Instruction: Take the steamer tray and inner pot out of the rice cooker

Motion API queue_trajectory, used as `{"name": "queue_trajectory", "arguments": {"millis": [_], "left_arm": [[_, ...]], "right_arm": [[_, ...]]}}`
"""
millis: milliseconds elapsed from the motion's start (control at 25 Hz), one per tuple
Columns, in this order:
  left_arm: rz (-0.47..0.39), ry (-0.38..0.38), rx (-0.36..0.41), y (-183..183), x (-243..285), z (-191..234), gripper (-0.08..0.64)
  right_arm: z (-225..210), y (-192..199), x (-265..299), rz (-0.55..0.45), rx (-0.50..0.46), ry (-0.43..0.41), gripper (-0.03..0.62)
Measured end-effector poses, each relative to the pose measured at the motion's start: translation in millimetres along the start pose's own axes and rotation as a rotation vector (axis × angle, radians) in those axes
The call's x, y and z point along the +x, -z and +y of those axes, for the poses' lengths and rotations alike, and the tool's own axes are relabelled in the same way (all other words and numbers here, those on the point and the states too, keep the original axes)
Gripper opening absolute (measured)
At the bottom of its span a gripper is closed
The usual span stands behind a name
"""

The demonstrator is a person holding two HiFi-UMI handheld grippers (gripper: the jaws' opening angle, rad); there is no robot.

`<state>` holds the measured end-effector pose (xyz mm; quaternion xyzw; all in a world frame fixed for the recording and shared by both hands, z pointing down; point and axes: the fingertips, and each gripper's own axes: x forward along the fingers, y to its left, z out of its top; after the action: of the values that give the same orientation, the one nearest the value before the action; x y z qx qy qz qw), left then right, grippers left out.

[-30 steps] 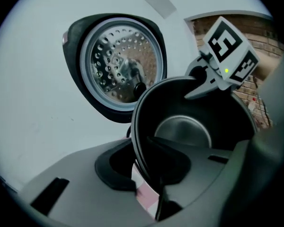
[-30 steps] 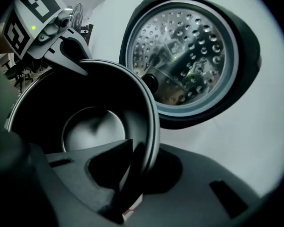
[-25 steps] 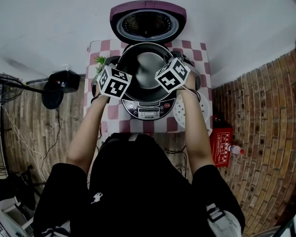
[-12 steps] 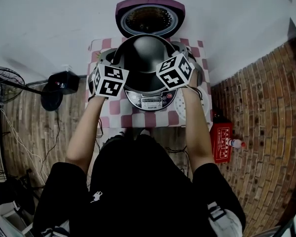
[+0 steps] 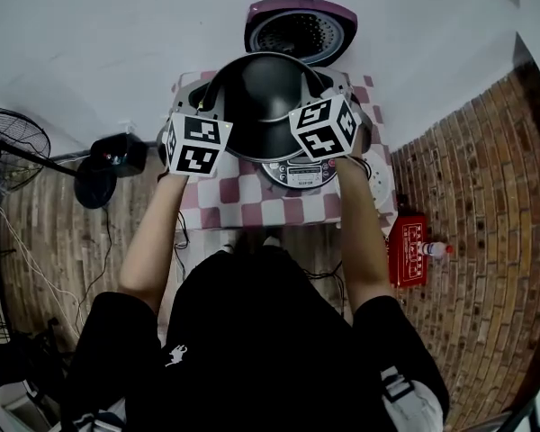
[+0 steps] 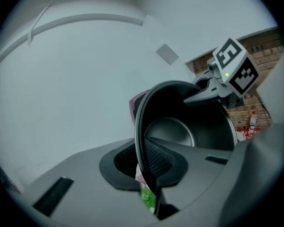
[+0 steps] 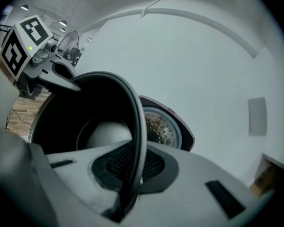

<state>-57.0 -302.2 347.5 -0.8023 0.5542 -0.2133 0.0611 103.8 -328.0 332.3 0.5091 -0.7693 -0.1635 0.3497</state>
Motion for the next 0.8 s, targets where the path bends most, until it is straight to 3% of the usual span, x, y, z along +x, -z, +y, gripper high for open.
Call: {"name": "queue_trajectory", "arguments": {"millis": [360, 800], "left_arm": [[0.004, -0.011, -0.010, 34, -51, 45, 0.018], [0.072, -0.002, -0.032, 100, -98, 75, 0.017]], "right_arm": [[61, -44, -15, -0.006, -0.009, -0.018, 0.012], [145, -60, -18, 0.030, 0.001, -0.085, 0.012]]}}
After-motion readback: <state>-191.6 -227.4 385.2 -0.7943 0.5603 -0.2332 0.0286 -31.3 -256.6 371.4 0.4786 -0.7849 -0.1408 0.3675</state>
